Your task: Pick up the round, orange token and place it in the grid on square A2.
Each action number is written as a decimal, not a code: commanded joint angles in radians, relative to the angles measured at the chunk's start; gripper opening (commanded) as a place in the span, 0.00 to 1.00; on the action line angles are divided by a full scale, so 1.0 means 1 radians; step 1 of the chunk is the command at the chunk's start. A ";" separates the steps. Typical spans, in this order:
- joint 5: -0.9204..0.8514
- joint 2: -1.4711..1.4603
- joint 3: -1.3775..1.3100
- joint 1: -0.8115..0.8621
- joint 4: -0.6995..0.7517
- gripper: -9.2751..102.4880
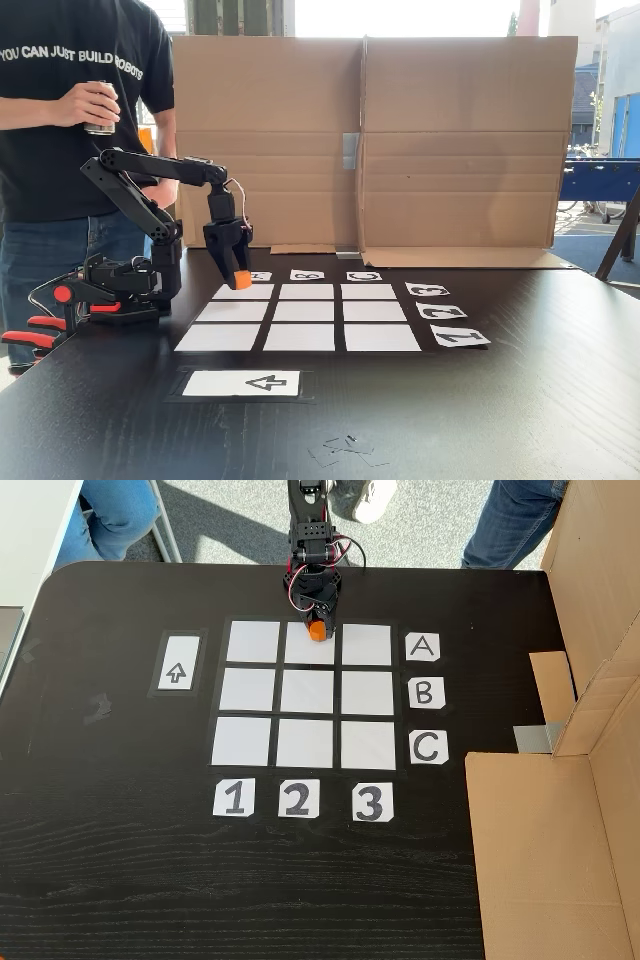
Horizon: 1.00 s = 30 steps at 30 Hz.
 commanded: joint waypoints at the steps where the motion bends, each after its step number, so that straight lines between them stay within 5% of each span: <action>1: -0.011 -0.009 0.023 0.015 -0.018 0.08; 24: 0.002 -0.054 0.071 0.130 -0.067 0.09; 30: 0.011 -0.060 0.077 0.150 -0.067 0.37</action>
